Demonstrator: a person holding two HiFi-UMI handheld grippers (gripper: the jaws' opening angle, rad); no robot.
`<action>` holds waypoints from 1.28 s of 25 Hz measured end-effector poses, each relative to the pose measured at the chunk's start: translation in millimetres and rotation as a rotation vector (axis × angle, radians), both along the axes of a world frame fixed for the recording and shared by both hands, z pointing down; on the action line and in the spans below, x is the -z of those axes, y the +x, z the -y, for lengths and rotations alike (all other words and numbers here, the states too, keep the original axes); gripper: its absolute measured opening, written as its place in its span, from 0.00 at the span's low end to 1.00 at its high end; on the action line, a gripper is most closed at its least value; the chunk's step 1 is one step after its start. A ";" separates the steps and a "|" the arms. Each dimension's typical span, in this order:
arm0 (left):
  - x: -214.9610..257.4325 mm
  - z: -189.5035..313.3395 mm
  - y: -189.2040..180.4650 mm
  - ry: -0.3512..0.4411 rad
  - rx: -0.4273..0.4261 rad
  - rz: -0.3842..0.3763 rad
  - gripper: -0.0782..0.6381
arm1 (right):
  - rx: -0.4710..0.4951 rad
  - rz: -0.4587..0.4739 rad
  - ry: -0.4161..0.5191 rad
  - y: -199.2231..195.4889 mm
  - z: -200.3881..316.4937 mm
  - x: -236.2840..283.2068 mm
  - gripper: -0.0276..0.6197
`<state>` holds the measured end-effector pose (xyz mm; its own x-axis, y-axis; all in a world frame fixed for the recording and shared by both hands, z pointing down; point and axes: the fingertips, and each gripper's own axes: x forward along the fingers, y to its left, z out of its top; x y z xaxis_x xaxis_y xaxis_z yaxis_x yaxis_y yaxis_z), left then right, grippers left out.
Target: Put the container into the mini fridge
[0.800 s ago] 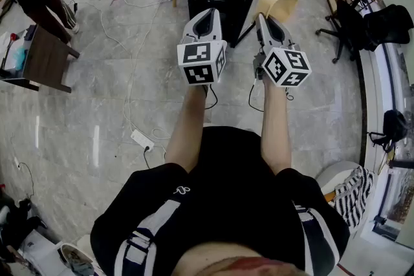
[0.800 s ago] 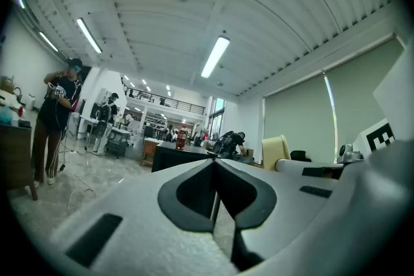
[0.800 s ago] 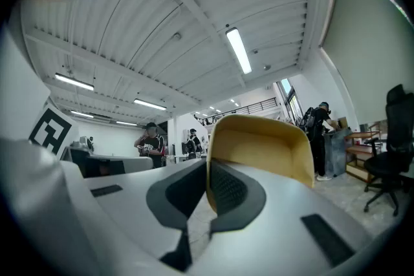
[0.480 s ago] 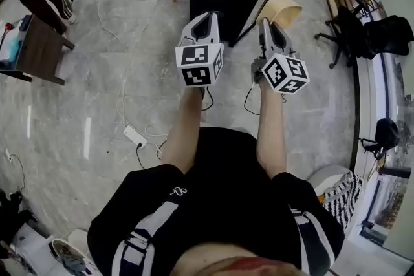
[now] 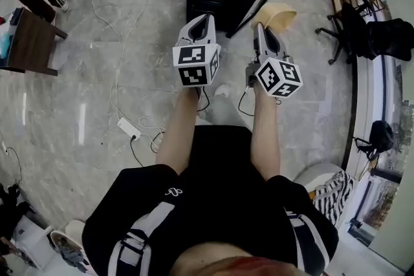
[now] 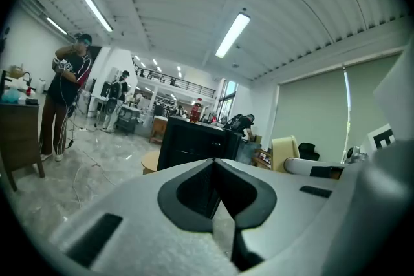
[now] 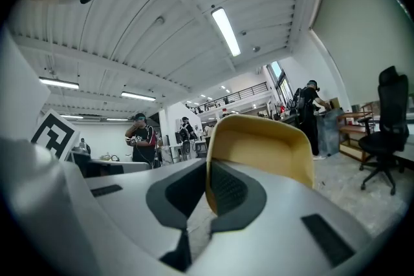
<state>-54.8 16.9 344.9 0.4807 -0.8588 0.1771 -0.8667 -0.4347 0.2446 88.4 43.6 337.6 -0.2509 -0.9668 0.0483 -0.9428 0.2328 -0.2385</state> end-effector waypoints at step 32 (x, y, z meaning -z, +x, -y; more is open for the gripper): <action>-140.8 277.3 70.3 -0.305 0.079 0.165 0.12 | 0.269 0.097 -0.361 24.3 303.5 -166.8 0.07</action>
